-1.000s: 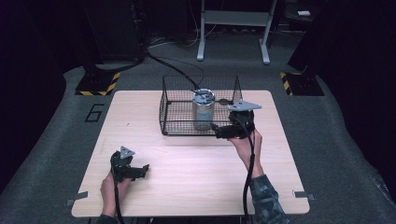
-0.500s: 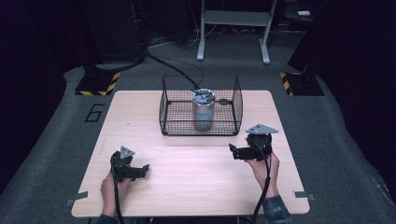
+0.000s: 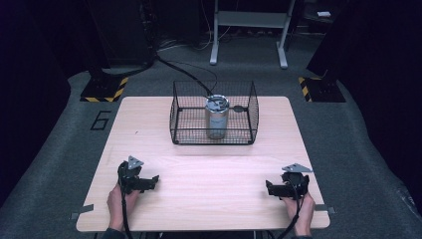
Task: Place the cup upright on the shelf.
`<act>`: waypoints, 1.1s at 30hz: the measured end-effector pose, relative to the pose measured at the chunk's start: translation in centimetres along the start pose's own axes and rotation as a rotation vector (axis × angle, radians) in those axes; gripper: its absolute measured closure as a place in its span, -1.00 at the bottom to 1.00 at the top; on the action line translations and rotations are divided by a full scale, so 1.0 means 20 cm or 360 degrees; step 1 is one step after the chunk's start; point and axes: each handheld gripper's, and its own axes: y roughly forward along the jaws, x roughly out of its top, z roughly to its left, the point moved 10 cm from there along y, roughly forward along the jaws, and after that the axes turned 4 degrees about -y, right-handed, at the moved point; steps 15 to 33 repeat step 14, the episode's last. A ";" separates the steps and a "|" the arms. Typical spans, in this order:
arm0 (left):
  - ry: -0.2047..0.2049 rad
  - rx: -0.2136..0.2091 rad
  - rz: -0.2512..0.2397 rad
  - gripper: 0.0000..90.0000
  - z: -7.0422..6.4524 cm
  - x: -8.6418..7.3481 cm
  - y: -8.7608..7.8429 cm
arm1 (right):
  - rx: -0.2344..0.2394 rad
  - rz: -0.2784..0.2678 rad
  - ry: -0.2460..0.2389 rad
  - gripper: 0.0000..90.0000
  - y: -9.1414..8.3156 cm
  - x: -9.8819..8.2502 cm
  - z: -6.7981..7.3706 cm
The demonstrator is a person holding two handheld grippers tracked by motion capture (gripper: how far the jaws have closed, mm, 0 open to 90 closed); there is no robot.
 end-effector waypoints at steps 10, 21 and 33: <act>0.0000 0.0001 0.0000 -0.99 0.00 0.00 0.00 | -0.0082 -0.0007 0.0068 -1.00 0.01 -0.15 -0.15; 0.0001 0.0002 0.0001 -0.99 0.00 0.00 0.00 | -0.0063 -0.0029 0.0054 -1.00 0.02 -0.15 -0.17; 0.0001 0.0002 0.0001 -0.99 0.00 0.00 0.00 | -0.0063 -0.0029 0.0054 -1.00 0.02 -0.15 -0.17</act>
